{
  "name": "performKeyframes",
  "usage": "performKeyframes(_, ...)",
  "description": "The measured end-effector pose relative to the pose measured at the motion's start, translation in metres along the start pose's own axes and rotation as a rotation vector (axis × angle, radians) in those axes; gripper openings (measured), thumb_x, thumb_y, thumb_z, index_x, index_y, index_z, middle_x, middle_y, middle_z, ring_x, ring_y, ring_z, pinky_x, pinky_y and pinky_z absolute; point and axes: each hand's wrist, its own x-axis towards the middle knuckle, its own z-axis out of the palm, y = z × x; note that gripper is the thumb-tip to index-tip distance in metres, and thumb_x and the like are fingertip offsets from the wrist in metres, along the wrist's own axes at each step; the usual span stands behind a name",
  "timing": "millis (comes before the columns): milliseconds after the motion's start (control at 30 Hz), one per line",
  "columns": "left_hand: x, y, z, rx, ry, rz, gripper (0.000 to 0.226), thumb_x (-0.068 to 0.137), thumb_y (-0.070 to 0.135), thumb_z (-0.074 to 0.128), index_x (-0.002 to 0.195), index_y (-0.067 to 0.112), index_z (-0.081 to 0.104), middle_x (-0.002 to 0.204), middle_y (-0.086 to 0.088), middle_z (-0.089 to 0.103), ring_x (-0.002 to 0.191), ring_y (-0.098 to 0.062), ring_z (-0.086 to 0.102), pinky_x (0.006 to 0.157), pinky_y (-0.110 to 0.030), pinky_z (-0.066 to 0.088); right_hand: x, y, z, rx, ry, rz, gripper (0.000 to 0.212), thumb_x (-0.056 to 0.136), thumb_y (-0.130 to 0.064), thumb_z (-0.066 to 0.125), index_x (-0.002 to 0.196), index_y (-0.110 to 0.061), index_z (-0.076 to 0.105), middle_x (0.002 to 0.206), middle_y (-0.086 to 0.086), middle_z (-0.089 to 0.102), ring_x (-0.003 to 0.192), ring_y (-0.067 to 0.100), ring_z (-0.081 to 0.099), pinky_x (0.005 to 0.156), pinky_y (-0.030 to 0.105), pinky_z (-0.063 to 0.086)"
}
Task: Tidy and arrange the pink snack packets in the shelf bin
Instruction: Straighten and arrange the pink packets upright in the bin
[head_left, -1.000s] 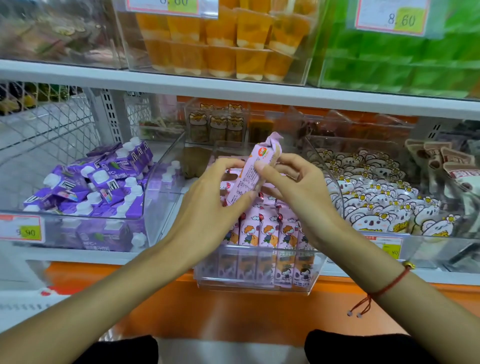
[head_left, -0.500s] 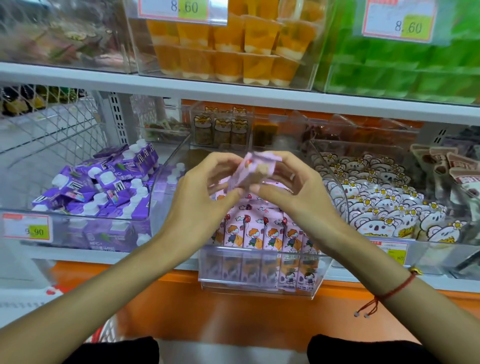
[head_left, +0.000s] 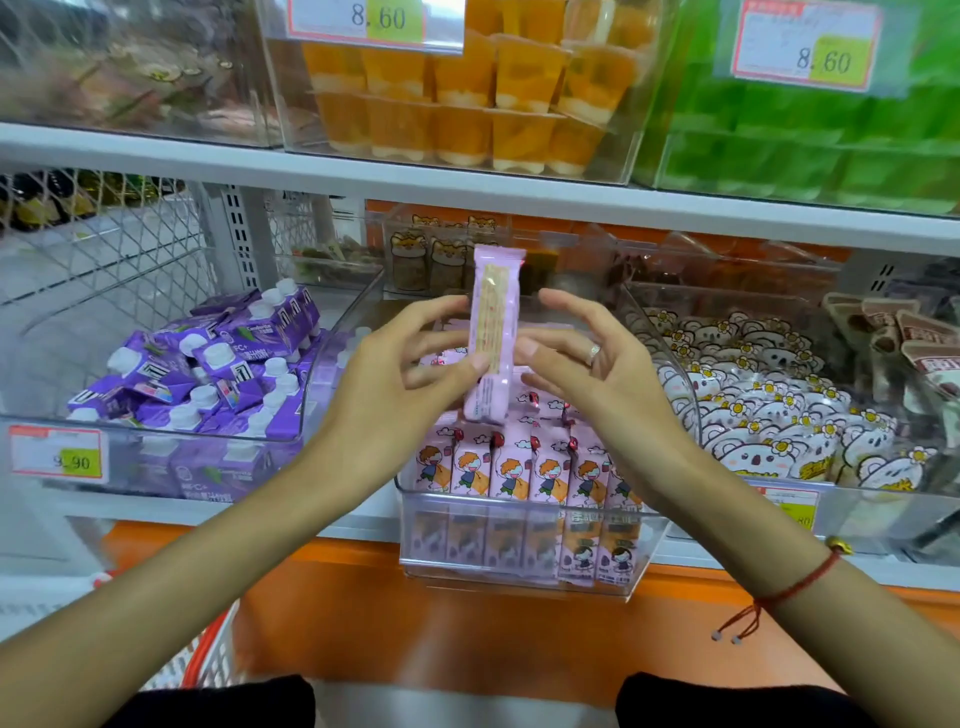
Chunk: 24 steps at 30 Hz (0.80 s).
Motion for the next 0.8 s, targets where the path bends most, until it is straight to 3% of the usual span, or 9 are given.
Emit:
performKeyframes(100,0.001,0.007,0.005,-0.108,0.033,-0.200,0.032,0.086,0.024,0.066,0.117,0.020,0.060,0.079,0.003,0.076,0.068,-0.006,0.070,0.054,-0.019,0.055,0.001,-0.005,0.003,0.061,0.050,0.146,0.032,0.088,-0.022,0.066,0.119,-0.017,0.061,0.097,0.010,0.074,0.082,0.014,0.069,0.069,0.020,0.055)
performKeyframes(200,0.004,0.012,0.005,-0.144,0.032,-0.323,0.025,0.087,0.027,0.067,0.109,0.015,0.065,0.070,0.006,0.074,0.054,-0.008,0.067,0.053,-0.021,0.057,0.002,-0.006,0.005,0.112,0.034,0.273,0.026,0.088,-0.027,0.065,0.109,-0.012,0.069,0.091,0.012,0.073,0.066,0.009,0.065,0.053,0.012,0.049)
performKeyframes(367,0.005,0.014,0.003,-0.128,-0.007,-0.383,0.029,0.085,0.037,0.068,0.104,0.015,0.069,0.079,0.005,0.076,0.065,-0.013,0.073,0.056,-0.021,0.058,0.004,-0.007,0.005,0.139,0.041,0.334,0.025,0.087,-0.028,0.067,0.101,-0.007,0.072,0.082,0.008,0.073,0.056,0.007,0.064,0.049,0.012,0.049)
performKeyframes(467,0.005,0.013,0.003,-0.109,0.004,-0.371,0.029,0.086,0.033,0.068,0.108,0.015,0.068,0.082,0.002,0.076,0.066,-0.013,0.072,0.059,-0.024,0.060,0.005,-0.005,0.005,0.131,0.031,0.324,0.024,0.088,-0.028,0.066,0.102,-0.010,0.072,0.086,0.009,0.074,0.055,0.007,0.063,0.049,0.012,0.049)
performKeyframes(600,0.005,0.008,0.001,-0.118,-0.045,-0.286,0.032,0.089,0.018,0.065,0.121,0.020,0.060,0.095,0.003,0.076,0.080,-0.006,0.072,0.061,-0.017,0.056,0.003,-0.005,0.004,0.161,0.003,0.306,0.032,0.087,-0.021,0.068,0.118,-0.014,0.063,0.100,0.011,0.074,0.076,0.016,0.071,0.060,0.021,0.056)
performKeyframes(700,0.003,0.007,0.003,0.006,-0.144,-0.129,0.042,0.089,0.020,0.064,0.130,0.027,0.056,0.118,0.012,0.067,0.103,0.003,0.064,0.078,-0.009,0.051,0.001,-0.004,0.007,0.051,0.007,0.180,0.033,0.085,-0.015,0.070,0.117,-0.014,0.063,0.096,0.008,0.074,0.076,0.014,0.071,0.065,0.021,0.057)
performKeyframes(800,0.004,0.007,0.003,0.174,-0.151,-0.001,0.061,0.080,0.034,0.070,0.137,0.029,0.050,0.129,0.012,0.058,0.118,0.000,0.054,0.096,-0.022,0.049,0.000,-0.005,0.008,0.005,0.052,0.085,0.034,0.081,-0.018,0.073,0.113,-0.013,0.065,0.099,0.010,0.072,0.077,0.014,0.071,0.064,0.018,0.054)
